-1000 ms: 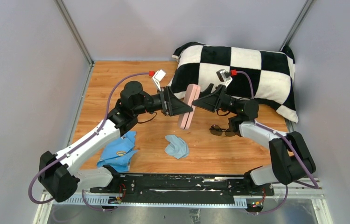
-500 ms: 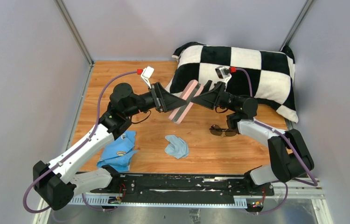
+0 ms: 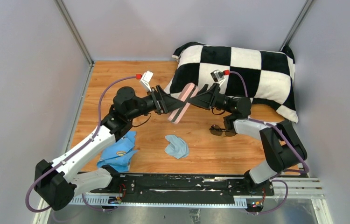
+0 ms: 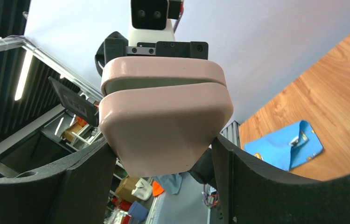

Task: Organize the sunglasses
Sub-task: Open the sunglasses case.

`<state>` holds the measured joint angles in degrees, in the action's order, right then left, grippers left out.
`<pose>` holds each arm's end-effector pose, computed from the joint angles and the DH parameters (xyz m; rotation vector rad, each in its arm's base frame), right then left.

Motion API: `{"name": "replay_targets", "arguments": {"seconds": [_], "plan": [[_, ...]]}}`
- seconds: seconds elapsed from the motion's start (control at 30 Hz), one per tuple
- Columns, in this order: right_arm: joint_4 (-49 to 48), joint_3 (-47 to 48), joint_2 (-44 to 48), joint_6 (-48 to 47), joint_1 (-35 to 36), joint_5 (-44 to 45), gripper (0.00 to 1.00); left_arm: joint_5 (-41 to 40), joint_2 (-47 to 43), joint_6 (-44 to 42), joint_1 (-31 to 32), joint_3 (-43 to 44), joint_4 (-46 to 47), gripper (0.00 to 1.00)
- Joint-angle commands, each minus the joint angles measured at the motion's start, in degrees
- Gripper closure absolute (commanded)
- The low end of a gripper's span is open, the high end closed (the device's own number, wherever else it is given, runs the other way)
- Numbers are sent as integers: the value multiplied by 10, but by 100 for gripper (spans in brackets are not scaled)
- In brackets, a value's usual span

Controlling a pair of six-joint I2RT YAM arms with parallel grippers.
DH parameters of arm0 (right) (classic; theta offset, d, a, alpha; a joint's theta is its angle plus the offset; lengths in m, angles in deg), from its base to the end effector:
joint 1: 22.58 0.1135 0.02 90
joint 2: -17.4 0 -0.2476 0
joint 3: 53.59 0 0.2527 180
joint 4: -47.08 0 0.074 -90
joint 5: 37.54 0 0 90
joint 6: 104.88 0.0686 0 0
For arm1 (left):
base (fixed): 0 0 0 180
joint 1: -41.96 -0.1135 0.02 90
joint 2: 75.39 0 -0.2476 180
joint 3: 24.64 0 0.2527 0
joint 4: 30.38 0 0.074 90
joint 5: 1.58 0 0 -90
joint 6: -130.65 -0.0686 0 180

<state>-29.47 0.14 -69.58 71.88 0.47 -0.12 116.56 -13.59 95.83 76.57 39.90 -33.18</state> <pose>0.2570 0.1686 0.3015 -0.4129 1.3510 2.0259 0.2202 -0.1913 0.3436 0.1197 1.8161 -1.5583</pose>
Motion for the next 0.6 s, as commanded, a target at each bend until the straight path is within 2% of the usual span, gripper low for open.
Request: {"name": "replay_targets", "arguments": {"seconds": [0.0,0.3,0.47,0.57], "plan": [[-10,-28,-42,-43,-11,13,30,5,-11,-23,1,-35,42,100],[42,-118,-121,-120,-9,58,21,-21,34,-70,1,-125,46,100],[46,-126,-173,-122,-5,69,21,-28,57,-76,1,-144,72,100],[88,-116,-182,-136,3,73,21,-32,70,-83,1,-139,72,100]]}}
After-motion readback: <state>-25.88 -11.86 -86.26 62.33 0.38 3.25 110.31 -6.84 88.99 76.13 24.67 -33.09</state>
